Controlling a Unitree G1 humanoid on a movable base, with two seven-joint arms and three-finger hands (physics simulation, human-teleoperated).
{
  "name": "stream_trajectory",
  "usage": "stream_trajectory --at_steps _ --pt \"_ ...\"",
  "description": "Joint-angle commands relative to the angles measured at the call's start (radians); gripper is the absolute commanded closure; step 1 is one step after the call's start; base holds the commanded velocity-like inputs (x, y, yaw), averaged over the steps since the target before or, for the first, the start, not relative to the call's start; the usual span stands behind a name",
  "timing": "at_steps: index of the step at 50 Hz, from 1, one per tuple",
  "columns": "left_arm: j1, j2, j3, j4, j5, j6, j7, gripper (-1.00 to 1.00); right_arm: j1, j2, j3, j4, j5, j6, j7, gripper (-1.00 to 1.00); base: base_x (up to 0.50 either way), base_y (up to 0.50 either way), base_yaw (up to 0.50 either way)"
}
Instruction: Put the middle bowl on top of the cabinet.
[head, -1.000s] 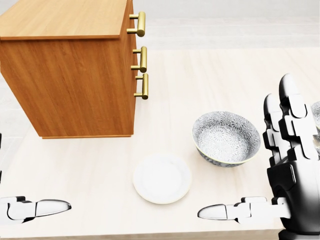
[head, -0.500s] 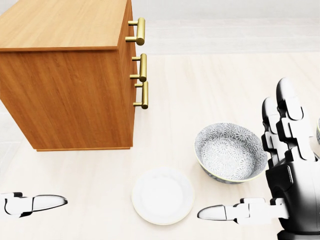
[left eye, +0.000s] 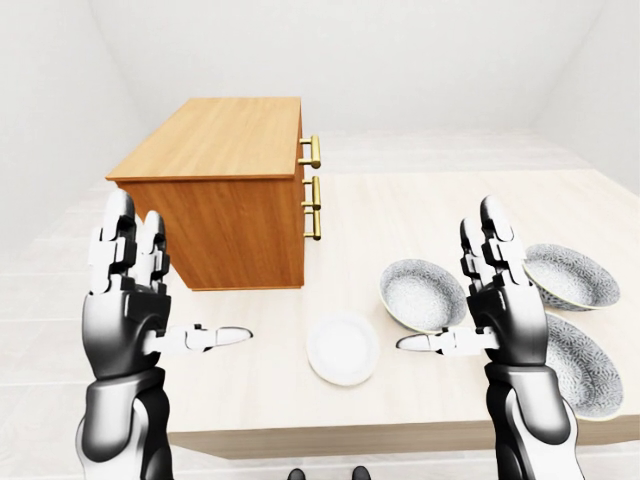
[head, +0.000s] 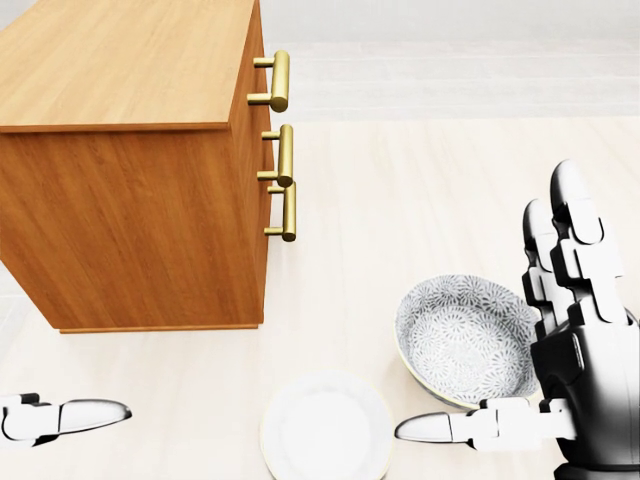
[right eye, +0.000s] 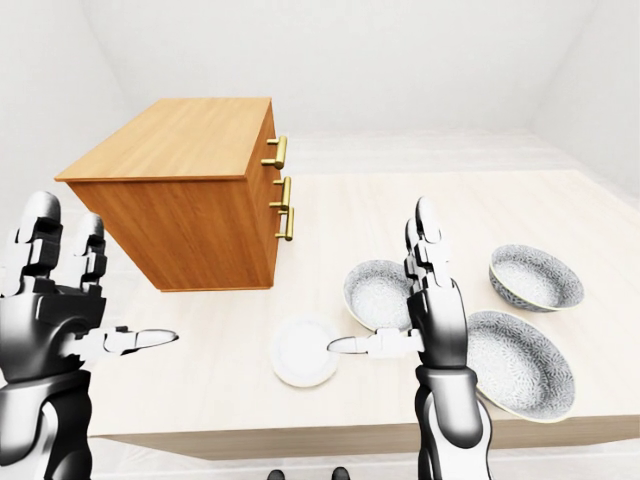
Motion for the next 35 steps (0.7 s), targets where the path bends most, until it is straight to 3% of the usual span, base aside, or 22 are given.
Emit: stream_trajectory --at_steps 1,8,16,35 --pt "0.005 0.0 0.015 -0.014 -0.012 0.0 -0.01 -1.0 0.003 -0.003 0.013 0.001 -0.018 0.0 0.001 -1.0 0.0 0.0 0.0" --pt "0.019 -0.007 0.01 -0.003 -0.009 0.0 -0.021 -1.0 0.005 -0.007 0.016 0.022 -0.017 0.0 0.014 -1.0 0.03 0.0 0.0" --pt "0.049 -0.024 0.0 0.032 0.001 0.0 -0.043 -1.0 0.0 -0.004 0.009 0.029 -0.02 0.0 0.012 -1.0 0.44 0.0 0.0" --pt "0.071 -0.034 0.016 0.039 0.002 0.0 -0.049 -1.0 0.032 -0.003 0.014 0.041 -0.04 0.0 0.014 -1.0 0.0 0.0 0.0"
